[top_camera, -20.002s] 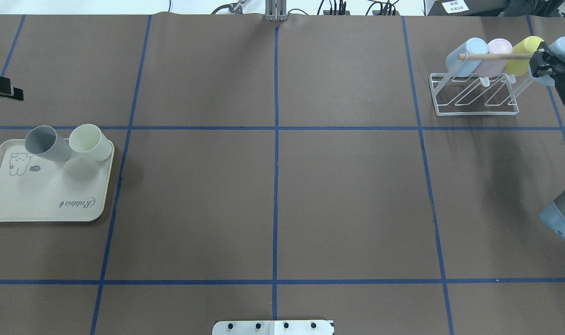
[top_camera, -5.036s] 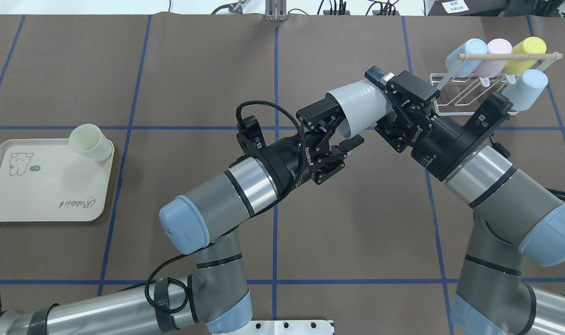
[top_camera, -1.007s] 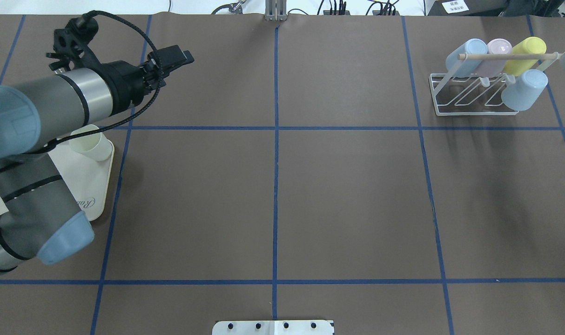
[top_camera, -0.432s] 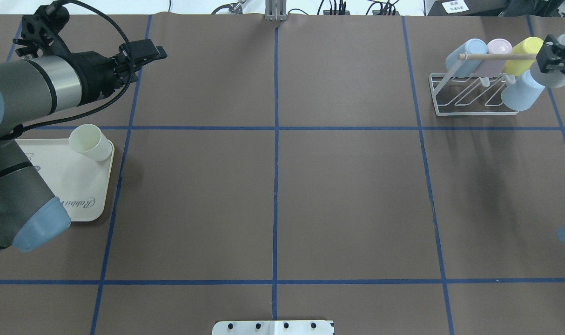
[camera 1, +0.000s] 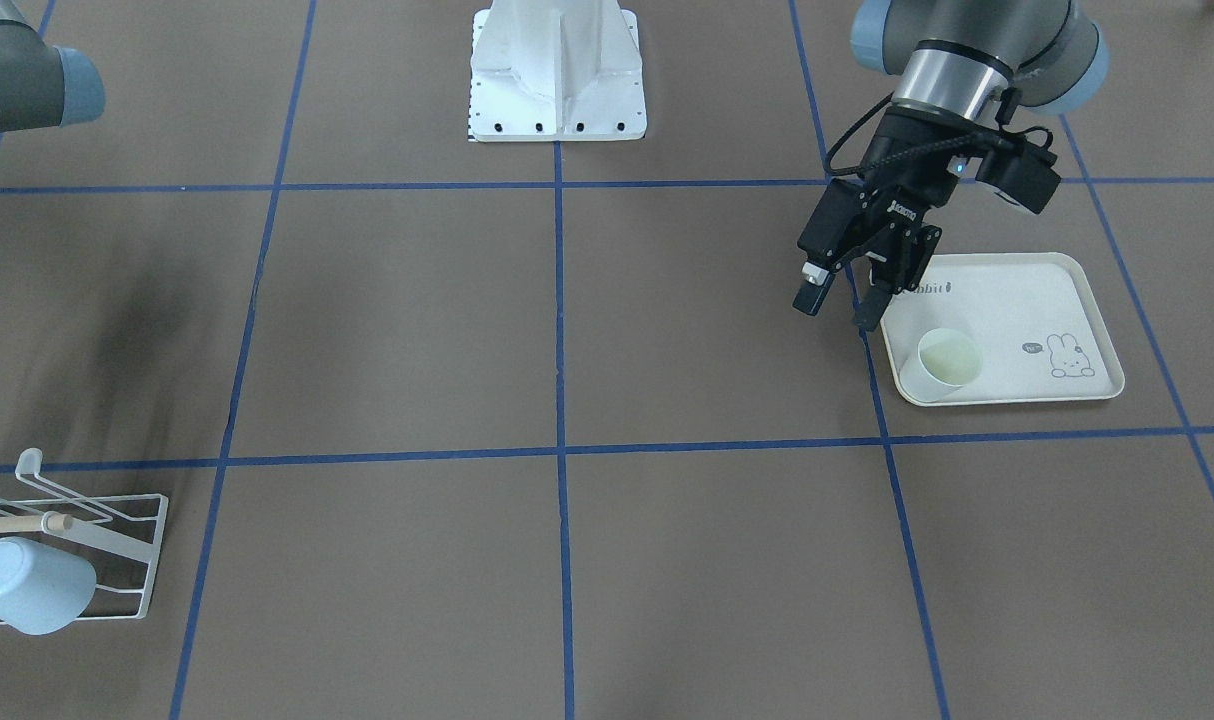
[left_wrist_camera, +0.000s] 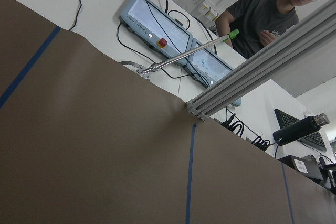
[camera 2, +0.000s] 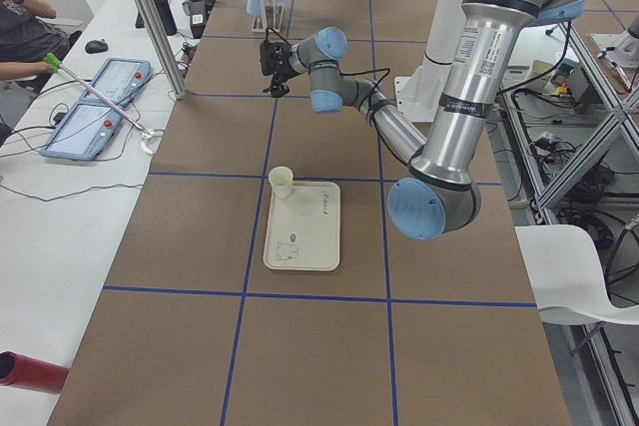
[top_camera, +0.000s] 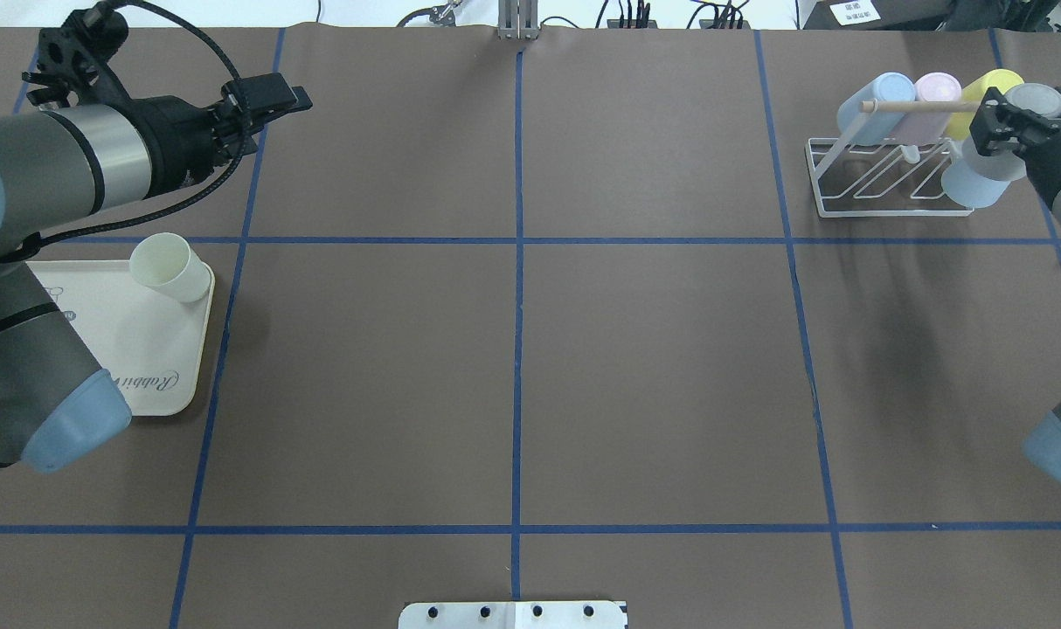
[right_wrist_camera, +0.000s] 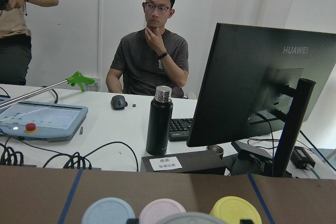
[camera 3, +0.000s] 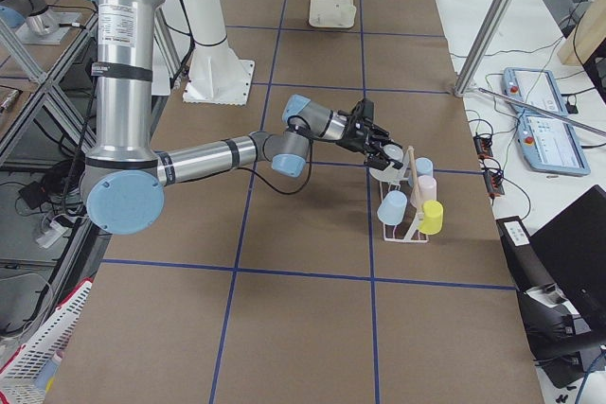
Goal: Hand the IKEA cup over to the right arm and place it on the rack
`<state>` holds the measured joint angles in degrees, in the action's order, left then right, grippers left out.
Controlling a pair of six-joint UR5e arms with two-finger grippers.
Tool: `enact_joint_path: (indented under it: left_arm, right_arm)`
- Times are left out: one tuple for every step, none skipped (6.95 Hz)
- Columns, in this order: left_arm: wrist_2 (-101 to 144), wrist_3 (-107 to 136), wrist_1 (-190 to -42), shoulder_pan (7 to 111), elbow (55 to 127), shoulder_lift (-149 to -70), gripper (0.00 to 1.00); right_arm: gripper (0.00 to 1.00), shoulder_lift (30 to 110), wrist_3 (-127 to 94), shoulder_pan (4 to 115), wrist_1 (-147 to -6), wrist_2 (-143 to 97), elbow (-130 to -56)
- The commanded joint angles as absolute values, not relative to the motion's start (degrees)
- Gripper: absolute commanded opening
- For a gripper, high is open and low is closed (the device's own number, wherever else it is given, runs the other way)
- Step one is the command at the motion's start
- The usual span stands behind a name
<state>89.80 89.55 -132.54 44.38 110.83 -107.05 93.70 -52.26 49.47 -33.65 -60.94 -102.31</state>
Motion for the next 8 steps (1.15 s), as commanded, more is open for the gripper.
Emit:
enact_joint_path:
  left_arm:
    - [89.82,89.56,-132.54,44.38,110.83,-107.05,1.00]
    - [89.82,89.56,-132.54,44.38,110.83,-107.05,1.00]
    - [89.82,89.56,-132.54,44.38,110.83,-107.05,1.00]
    - [89.82,89.56,-132.54,44.38,111.00,-106.96,1.00]
    - [89.82,89.56,-132.54,44.38,111.01,-106.96,1.00]
    - [89.82,89.56,-132.54,44.38,111.09,-106.70,1.00]
    - [89.82,89.56,-132.54,44.38,111.09,-106.61,1.00]
    - [89.82,89.56,-132.63,44.38,111.09,-106.70,1.00]
  right_arm:
    - [0.00,91.15,-52.29,48.69,-33.66,-60.73,-100.29]
    - [0.00,90.79,-52.29,48.60,-33.66,-60.73,-100.02]
    - [0.00,89.66,-52.29,48.60,-33.66,-60.82,-99.32]
    - [0.00,89.30,-52.21,48.60,-33.58,-60.82,-98.79]
    - [0.00,88.95,-52.21,48.60,-33.66,-60.82,-98.44]
    - [0.00,88.86,-52.03,48.60,-33.66,-60.82,-98.26]
    - [0.00,88.77,-51.77,48.60,-33.66,-60.82,-98.26]
    - [0.00,88.77,-51.68,48.69,-33.58,-60.82,-98.26]
